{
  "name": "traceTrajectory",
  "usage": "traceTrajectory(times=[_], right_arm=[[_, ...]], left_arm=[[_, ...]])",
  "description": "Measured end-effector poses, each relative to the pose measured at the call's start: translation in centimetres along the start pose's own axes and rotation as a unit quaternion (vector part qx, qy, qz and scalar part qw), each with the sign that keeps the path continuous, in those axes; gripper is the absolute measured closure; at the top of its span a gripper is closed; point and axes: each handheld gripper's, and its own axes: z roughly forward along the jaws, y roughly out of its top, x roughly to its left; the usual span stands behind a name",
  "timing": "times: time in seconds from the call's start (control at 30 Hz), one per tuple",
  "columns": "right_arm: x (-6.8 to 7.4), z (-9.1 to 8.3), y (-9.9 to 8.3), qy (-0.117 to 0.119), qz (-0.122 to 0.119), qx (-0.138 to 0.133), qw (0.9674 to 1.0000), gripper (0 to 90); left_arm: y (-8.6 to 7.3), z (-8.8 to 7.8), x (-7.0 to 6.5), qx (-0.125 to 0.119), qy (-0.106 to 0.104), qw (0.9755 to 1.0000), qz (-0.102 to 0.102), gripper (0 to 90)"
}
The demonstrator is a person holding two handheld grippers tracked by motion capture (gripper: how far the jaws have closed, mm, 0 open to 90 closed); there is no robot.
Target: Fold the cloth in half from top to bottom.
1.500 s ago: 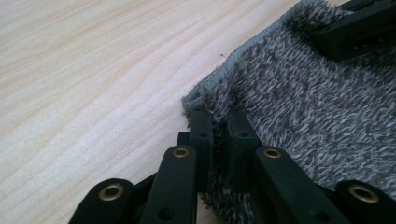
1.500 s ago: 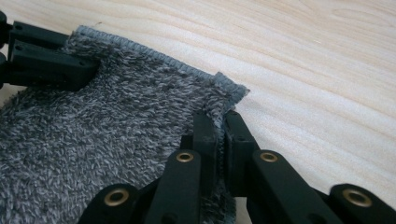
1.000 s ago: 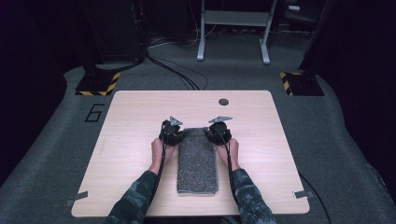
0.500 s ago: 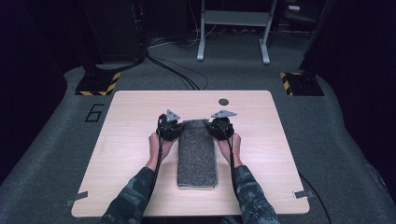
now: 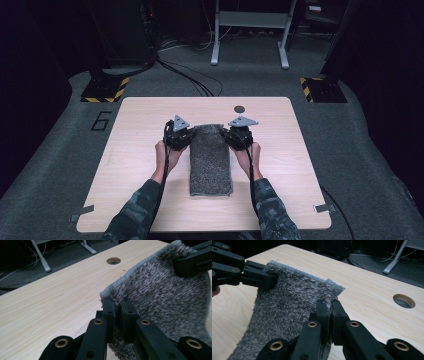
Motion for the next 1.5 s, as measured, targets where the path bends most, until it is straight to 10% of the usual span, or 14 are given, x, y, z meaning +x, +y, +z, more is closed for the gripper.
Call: traceTrajectory(times=[0.8, 1.2, 1.37, 1.5], right_arm=[[3.2, -3.6, -7.5, 0.039, -0.032, 0.029, 0.9983, 84.5], [3.9, -7.0, -10.3, 0.057, -0.018, 0.056, 0.9966, 67.3], [3.2, -9.7, -10.3, 0.061, 0.001, 0.036, 0.9975, 58.1], [2.8, -9.3, -9.2, 0.047, 0.018, 0.037, 0.998, 49.1]], left_arm=[[-5.7, -2.9, -5.1, 0.038, -0.058, 0.9976, 0.005, 81.5], [-8.8, -5.3, -6.7, 0.072, -0.135, 0.9881, -0.019, 49.9], [-8.9, -8.0, -6.2, 0.046, -0.117, 0.9916, -0.029, 31.6], [-7.7, -6.7, -5.2, 0.057, -0.073, 0.995, -0.038, 26.5]])
